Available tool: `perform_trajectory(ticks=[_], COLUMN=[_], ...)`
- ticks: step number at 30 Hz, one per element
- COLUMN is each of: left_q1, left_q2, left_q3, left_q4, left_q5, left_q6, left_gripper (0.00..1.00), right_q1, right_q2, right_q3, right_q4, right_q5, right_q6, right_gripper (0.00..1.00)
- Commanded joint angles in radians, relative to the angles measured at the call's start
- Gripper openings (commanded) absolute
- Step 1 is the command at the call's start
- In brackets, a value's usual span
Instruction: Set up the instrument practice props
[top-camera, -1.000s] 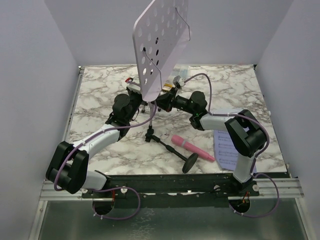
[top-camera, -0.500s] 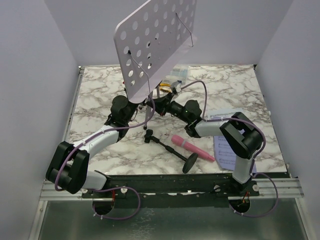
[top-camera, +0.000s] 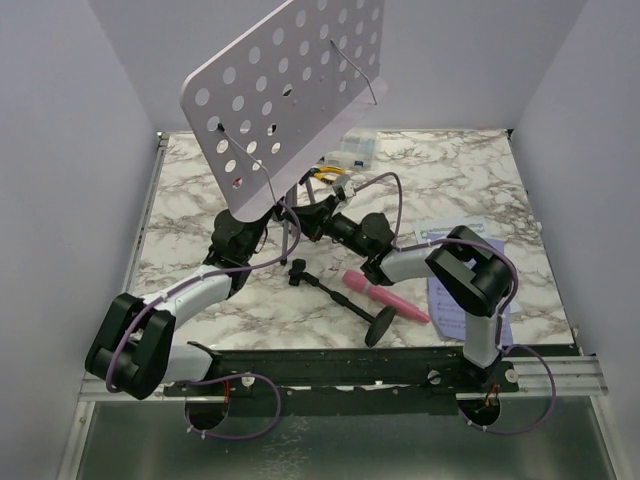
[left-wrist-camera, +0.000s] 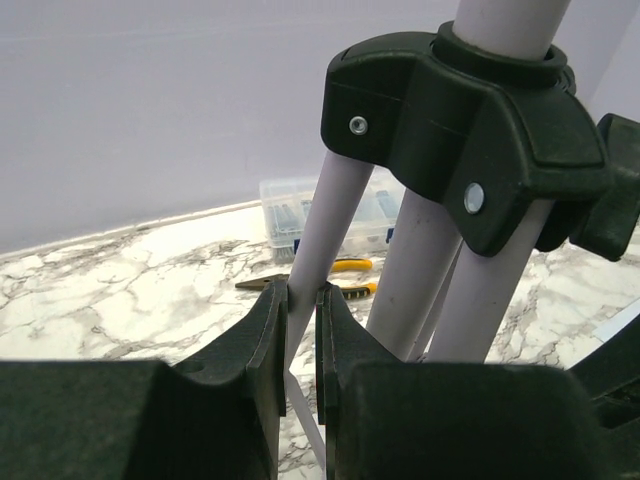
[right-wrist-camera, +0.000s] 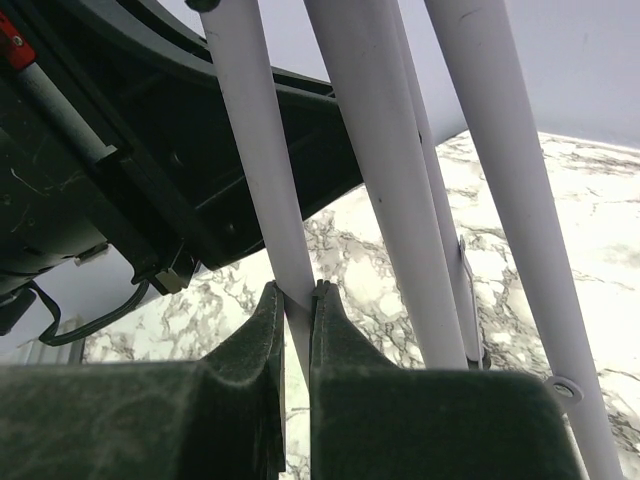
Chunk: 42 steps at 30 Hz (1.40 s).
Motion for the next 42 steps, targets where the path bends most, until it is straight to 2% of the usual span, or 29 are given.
perform_trajectory(ticks=[1,9,13,14,18,23,26,29,33,36,42], left_q1=[0.011,0.039,0.039,0.039,0.039,0.039,0.039,0.039,0.04,0.041,0.041], left_q2=[0.016,0.028,0.006,-0.004,-0.059,-0.122,-0.18,-0.261,-0.347,-0.375,-0.485], left_q3=[-0.041,-0.039,-0.033,-0.031,-0.039,-0.012,-0.004,-0.02,0.007,0.049,0.071], left_q4=[-0.046,-0.035,-0.07,-0.089,-0.148,-0.302,-0.415,-0.542,-0.755,-0.929,-1.154], left_q5=[-0.013,-0.026,-0.058,-0.054,-0.068,-0.094,-0.093,-0.139,-0.167,-0.175,-0.127], left_q6=[-0.058,-0.061,-0.104,-0.123,-0.183,-0.208,-0.254,-0.34,-0.392,-0.461,-0.597], left_gripper=[0.0,0.0,0.02,0.05,0.36,0.59,0.65,0.78,0.84,0.98,0.99], right_q1=[0.106,0.138,0.138,0.138,0.138,0.137,0.138,0.138,0.138,0.138,0.138], right_q2=[0.042,0.081,0.112,0.113,0.107,0.11,0.106,0.103,0.107,0.111,0.107], right_q3=[-0.041,-0.079,-0.05,-0.049,-0.05,-0.049,-0.05,-0.048,-0.038,-0.028,-0.033], right_q4=[0.053,0.23,0.205,0.204,0.18,0.159,0.147,0.135,0.119,0.104,0.057], right_q5=[-0.206,-0.211,-0.185,-0.173,-0.126,-0.09,-0.074,-0.066,-0.063,-0.06,-0.012], right_q6=[0.166,0.306,0.292,0.289,0.263,0.244,0.232,0.225,0.224,0.228,0.237], right_gripper=[0.0,0.0,0.0,0.0,0.0,0.0,0.0,0.0,0.0,0.0,0.0])
